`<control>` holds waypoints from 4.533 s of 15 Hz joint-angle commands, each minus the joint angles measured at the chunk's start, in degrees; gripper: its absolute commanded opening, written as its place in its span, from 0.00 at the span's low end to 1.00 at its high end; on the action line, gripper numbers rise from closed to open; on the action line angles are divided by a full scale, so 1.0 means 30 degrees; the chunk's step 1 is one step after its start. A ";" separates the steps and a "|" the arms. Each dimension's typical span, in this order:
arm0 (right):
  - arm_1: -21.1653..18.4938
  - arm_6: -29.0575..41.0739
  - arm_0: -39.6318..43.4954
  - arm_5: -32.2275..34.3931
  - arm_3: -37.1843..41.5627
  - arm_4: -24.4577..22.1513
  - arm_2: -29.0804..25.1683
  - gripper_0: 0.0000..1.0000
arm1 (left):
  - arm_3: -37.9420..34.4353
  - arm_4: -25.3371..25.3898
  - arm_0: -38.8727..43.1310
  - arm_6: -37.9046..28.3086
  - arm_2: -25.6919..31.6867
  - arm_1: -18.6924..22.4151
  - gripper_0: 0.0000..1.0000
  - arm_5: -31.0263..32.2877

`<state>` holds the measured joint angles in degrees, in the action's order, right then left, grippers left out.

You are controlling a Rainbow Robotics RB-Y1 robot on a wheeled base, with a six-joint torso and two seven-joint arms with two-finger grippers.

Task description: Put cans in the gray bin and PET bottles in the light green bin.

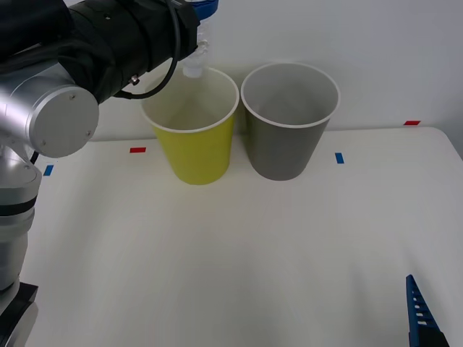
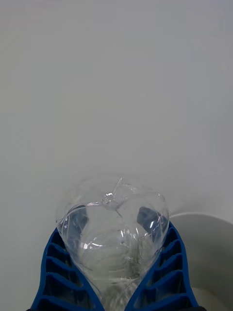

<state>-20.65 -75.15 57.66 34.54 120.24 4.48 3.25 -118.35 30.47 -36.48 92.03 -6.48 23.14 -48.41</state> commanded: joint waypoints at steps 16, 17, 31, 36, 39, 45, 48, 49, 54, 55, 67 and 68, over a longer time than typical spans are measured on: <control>0.0000 0.0000 0.0000 0.0000 0.0000 0.0000 0.0000 1.00 | 0.3092 -0.2626 -0.0937 -0.0354 -0.0653 -0.0651 0.00 0.1371; 0.0000 0.0000 0.0000 0.0000 0.0000 0.0000 0.0000 1.00 | 0.3121 -0.2626 -0.0908 -0.0383 -0.0682 -0.0651 0.00 0.1342; 0.0000 0.0000 0.0000 0.0000 0.0000 0.0000 0.0000 1.00 | 0.3121 -0.2421 -0.0761 -0.1086 -0.0653 -0.0241 1.00 0.1781; 0.0000 0.0000 0.0000 0.0000 0.0000 0.0000 0.0000 1.00 | 0.0690 -0.0751 0.2871 -0.0969 -0.0301 0.1341 1.00 0.3392; 0.0000 0.0000 0.0000 0.0000 0.0000 0.0000 0.0000 1.00 | -0.1801 -0.0663 0.5772 -0.1086 0.0373 0.3128 1.00 0.4213; 0.0000 0.0000 0.0000 0.0000 0.0000 0.0000 0.0000 1.00 | -0.5052 -0.0575 1.4033 -0.1086 0.2746 0.4241 1.00 0.8226; 0.0000 0.0000 0.0000 0.0000 0.0000 0.0000 0.0000 1.00 | -0.5228 -0.0604 1.7080 -0.1057 0.3185 0.4270 1.00 1.0834; 0.0000 0.0000 0.0000 0.0000 0.0000 0.0000 0.0000 1.00 | -0.5199 -0.0663 1.7754 -0.1057 0.3215 0.4270 1.00 1.1449; 0.0000 0.0000 0.0000 0.0000 0.0000 0.0000 0.0000 1.00 | -0.5170 -0.0897 2.1123 -0.0881 0.2775 0.4182 1.00 1.4847; 0.0000 0.0000 0.0000 0.0000 0.0000 0.0000 0.0000 1.00 | -0.5140 -0.0927 2.1826 -0.0852 0.2658 0.4036 1.00 1.5638; 0.0000 0.0000 0.0000 0.0000 0.0000 0.0000 0.0000 1.00 | -0.3265 -0.2509 2.7920 0.0320 0.0637 0.2776 1.00 2.3080; 0.0000 0.0000 0.0000 0.0000 0.0000 0.0000 0.0000 1.00 | -0.3236 -0.2538 2.8448 0.0349 0.0637 0.2425 1.00 2.3138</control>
<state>-20.65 -75.14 57.66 34.54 120.23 4.48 3.25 -128.14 22.97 47.46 93.01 -4.55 31.44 20.83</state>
